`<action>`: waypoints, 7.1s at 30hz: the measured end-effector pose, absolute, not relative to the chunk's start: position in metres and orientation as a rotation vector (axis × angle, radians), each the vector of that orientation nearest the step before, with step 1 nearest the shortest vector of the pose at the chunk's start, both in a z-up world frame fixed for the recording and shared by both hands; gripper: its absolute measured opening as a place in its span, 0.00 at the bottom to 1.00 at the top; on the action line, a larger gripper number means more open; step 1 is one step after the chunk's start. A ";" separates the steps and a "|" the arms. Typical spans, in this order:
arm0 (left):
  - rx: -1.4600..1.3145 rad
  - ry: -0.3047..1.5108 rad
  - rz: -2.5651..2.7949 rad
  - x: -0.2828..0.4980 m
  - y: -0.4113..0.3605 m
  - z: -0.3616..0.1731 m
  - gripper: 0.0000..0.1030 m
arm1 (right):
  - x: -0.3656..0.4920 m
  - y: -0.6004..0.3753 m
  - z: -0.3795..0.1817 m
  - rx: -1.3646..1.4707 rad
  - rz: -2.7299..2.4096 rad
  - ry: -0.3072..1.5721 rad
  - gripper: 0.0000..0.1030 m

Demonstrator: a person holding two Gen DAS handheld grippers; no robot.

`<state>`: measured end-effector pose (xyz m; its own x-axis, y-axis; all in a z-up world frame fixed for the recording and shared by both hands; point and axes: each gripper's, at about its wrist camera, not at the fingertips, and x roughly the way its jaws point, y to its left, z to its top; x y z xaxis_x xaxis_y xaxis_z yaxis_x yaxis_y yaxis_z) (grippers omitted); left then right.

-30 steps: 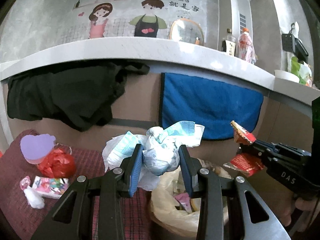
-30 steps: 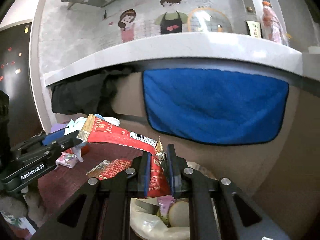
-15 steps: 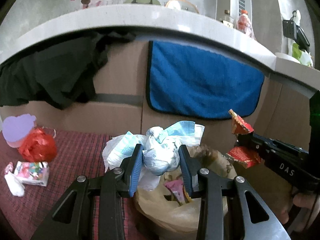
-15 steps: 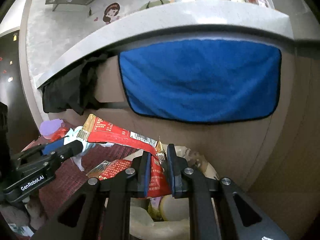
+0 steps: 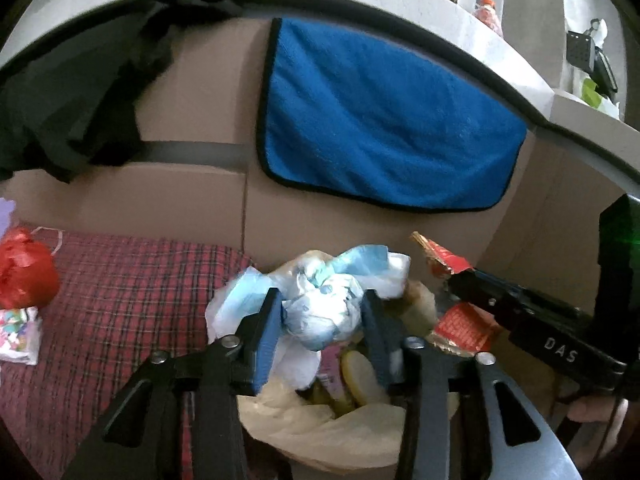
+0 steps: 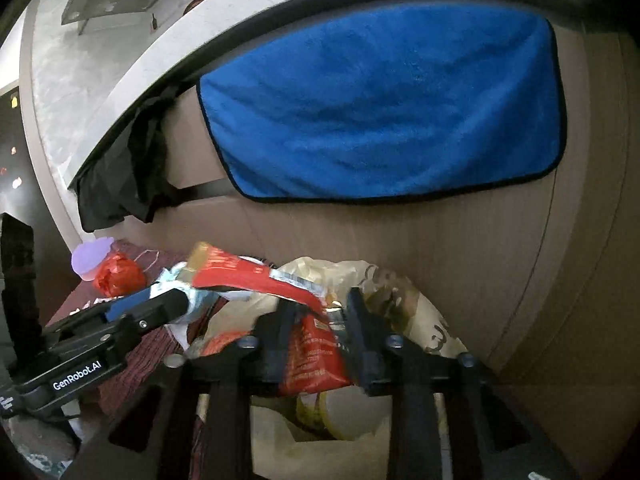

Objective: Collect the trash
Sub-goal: 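Open both tools to drop the tissues and wrapper into the trash bag, then grasp the white tissue with the left tool while the right tool moves toward the red plastic bag, then grasp the red plastic bag with the right tool while the left tool holds the tissue, then carry the white tissue and red plastic bag in both tools over the trash bag, then open both tools to drop the tissue and red plastic bag into the trash bag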

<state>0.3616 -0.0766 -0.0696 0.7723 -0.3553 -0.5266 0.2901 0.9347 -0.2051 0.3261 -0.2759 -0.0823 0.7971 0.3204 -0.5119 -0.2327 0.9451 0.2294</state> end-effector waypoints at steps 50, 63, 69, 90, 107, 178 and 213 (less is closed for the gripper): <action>-0.378 0.513 0.099 0.236 0.299 -0.070 0.55 | 0.283 0.054 -0.077 -0.175 0.844 0.653 0.40; -0.368 0.689 0.022 0.294 0.233 -0.116 0.54 | 0.344 0.028 -0.082 -0.093 0.617 0.674 0.39; -0.367 0.745 0.056 0.306 0.237 -0.129 0.17 | 0.351 0.022 -0.080 -0.083 0.620 0.644 0.40; -0.454 0.561 0.103 0.227 0.344 -0.089 0.16 | 0.450 0.199 -0.046 -0.192 0.819 0.727 0.40; -0.466 0.499 -0.005 0.215 0.319 -0.065 0.16 | 0.343 0.084 -0.079 -0.183 0.878 0.728 0.42; -0.064 0.348 -0.113 0.260 0.036 0.028 0.16 | 0.265 -0.144 0.018 -0.040 0.468 0.389 0.30; -0.074 0.556 -0.315 0.335 -0.083 -0.052 0.16 | 0.295 -0.262 -0.042 0.043 0.250 0.484 0.30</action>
<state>0.3347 -0.0834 -0.0523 0.8026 -0.3140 -0.5072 0.2741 0.9493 -0.1540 0.2954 -0.2622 -0.0415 0.8553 0.2483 -0.4547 -0.2281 0.9685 0.0998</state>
